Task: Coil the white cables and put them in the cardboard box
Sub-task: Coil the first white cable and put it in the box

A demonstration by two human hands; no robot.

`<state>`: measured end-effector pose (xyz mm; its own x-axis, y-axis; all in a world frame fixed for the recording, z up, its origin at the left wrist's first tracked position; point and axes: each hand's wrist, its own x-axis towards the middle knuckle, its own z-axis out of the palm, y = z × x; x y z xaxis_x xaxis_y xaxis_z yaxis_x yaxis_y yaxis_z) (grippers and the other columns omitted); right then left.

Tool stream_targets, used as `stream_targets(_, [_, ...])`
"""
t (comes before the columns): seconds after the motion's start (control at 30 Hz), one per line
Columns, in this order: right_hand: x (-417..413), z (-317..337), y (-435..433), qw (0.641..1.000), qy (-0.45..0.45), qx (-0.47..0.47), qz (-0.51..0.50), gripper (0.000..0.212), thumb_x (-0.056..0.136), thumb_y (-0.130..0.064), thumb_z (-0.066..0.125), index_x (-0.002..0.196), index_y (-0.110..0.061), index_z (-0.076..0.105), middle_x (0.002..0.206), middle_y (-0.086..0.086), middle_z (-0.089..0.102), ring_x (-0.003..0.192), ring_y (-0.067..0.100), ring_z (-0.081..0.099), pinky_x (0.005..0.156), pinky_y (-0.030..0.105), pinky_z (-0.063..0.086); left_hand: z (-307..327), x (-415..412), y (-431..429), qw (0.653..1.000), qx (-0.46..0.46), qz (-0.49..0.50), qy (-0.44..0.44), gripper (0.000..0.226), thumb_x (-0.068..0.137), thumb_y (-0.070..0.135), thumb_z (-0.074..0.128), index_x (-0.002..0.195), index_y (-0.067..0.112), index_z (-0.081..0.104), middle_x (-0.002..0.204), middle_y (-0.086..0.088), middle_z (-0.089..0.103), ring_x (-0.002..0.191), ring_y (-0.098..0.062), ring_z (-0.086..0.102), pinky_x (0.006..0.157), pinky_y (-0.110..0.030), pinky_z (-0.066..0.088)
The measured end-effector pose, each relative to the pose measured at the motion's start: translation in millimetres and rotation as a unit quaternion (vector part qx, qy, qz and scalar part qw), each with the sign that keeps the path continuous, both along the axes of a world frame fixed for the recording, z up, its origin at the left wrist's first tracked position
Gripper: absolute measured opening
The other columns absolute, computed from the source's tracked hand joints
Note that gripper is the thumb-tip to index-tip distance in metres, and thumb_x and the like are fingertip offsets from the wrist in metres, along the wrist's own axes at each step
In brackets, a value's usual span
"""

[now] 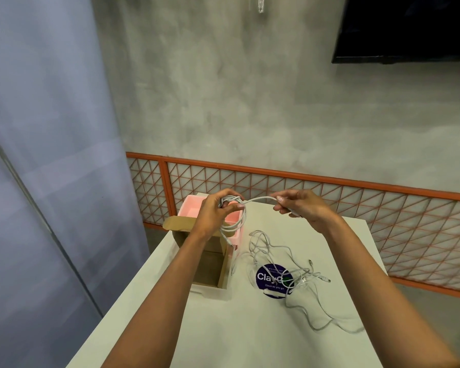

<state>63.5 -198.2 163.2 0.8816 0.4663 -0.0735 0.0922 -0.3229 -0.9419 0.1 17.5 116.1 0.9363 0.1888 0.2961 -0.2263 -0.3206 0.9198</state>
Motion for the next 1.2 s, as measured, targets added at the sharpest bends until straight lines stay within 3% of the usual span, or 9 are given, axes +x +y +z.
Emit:
stream_targets(0.13, [-2.2, -4.4, -2.9, 0.994, -0.081, -0.028, 0.067, 0.013, 0.09, -0.011, 0.062, 0.101, -0.009, 0.068, 0.085, 0.004, 0.073, 0.071, 0.007, 0.056, 0.061, 0.014, 0.04, -3.3, 2.8, 5.4, 0.999, -0.023, 0.027, 0.009, 0.024, 0.078, 0.013, 0.073, 0.101, 0.01, 0.067, 0.091, -0.002, 0.068, 0.089, -0.021, 0.063, 0.074, -0.029, 0.049])
stream_targets(0.27, [1.6, -7.4, 4.6, 0.979, -0.149, -0.112, 0.087, 0.008, 0.084, -0.006, 0.069, 0.092, -0.005, 0.067, 0.085, 0.004, 0.068, 0.07, 0.012, 0.06, 0.058, 0.014, 0.045, 0.1, -1.9, 3.4, 0.998, -0.054, -0.011, 0.025, 0.021, 0.082, 0.011, 0.069, 0.102, 0.009, 0.065, 0.091, -0.003, 0.065, 0.083, -0.018, 0.061, 0.053, -0.014, 0.046])
stream_targets(0.4, [3.5, -22.8, 15.4, 0.982, -0.176, -0.063, 0.008, 0.002, 0.086, -0.005, 0.066, 0.088, -0.006, 0.065, 0.079, 0.007, 0.068, 0.067, 0.012, 0.063, 0.058, 0.012, 0.049, 0.6, -6.1, -1.1, 0.991, -0.091, -0.09, 0.049, 0.016, 0.086, 0.014, 0.065, 0.102, 0.017, 0.062, 0.098, -0.008, 0.065, 0.086, -0.02, 0.064, 0.061, -0.03, 0.05])
stream_targets(0.57, [-0.2, -43.9, 32.9, 0.983, -0.026, 0.155, -0.096, 0.004, 0.088, 0.002, 0.061, 0.087, -0.001, 0.059, 0.079, 0.015, 0.067, 0.065, 0.016, 0.069, 0.065, 0.024, 0.059, -0.9, -6.3, -11.4, 0.989, -0.115, -0.079, 0.045, 0.014, 0.088, 0.011, 0.064, 0.101, 0.011, 0.061, 0.084, 0.002, 0.062, 0.068, -0.002, 0.06, 0.044, -0.015, 0.041])
stream_targets(0.73, [-11.7, -46.9, 47.3, 0.941, 0.166, 0.283, -0.081, 0.009, 0.088, 0.007, 0.058, 0.086, -0.002, 0.056, 0.069, 0.015, 0.069, 0.057, 0.016, 0.07, 0.06, 0.023, 0.059, -1.7, -2.3, -14.3, 0.989, -0.126, -0.055, 0.051, 0.012, 0.085, 0.01, 0.067, 0.095, 0.015, 0.062, 0.083, 0.0, 0.066, 0.068, -0.008, 0.063, 0.044, -0.019, 0.043])
stream_targets(0.87, [-15.6, -49.1, 50.5, 0.962, 0.184, 0.201, -0.007, 0.009, 0.091, 0.001, 0.055, 0.095, -0.007, 0.057, 0.069, 0.007, 0.071, 0.061, 0.014, 0.069, 0.064, 0.027, 0.058, -3.3, 0.5, -9.1, 0.989, -0.125, -0.037, 0.064, 0.013, 0.083, 0.011, 0.069, 0.093, 0.017, 0.063, 0.085, -0.003, 0.067, 0.075, -0.018, 0.063, 0.051, -0.025, 0.045])
stream_targets(1.03, [-20.7, -42.9, 52.7, 0.973, 0.172, 0.121, 0.099, 0.023, 0.094, -0.031, 0.055, 0.108, -0.014, 0.064, 0.088, -0.003, 0.068, 0.082, 0.009, 0.061, 0.086, 0.03, 0.048, -6.0, 5.2, -6.6, 0.995, -0.083, 0.01, 0.054, 0.016, 0.083, 0.007, 0.069, 0.098, 0.01, 0.062, 0.082, -0.001, 0.064, 0.066, -0.007, 0.06, 0.042, -0.014, 0.04])
stream_targets(1.1, [-22.5, -42.0, 54.5, 0.977, 0.152, 0.095, 0.115, 0.032, 0.088, -0.024, 0.065, 0.118, -0.012, 0.06, 0.103, 0.003, 0.068, 0.097, 0.014, 0.063, 0.089, 0.032, 0.051, -9.3, 8.2, -5.6, 0.997, -0.058, 0.025, 0.051, 0.018, 0.082, 0.011, 0.071, 0.098, 0.012, 0.063, 0.083, 0.0, 0.064, 0.067, -0.009, 0.059, 0.045, -0.014, 0.039])
stream_targets(1.2, [-23.9, -37.6, 57.7, 0.994, 0.067, 0.045, 0.074, 0.031, 0.084, -0.005, 0.068, 0.114, 0.001, 0.064, 0.091, 0.01, 0.069, 0.083, 0.018, 0.067, 0.084, 0.031, 0.056, -13.7, 11.1, -7.0, 0.997, -0.041, 0.054, 0.046, 0.018, 0.081, 0.013, 0.073, 0.097, 0.011, 0.064, 0.084, -0.002, 0.066, 0.074, -0.015, 0.061, 0.056, -0.024, 0.046])
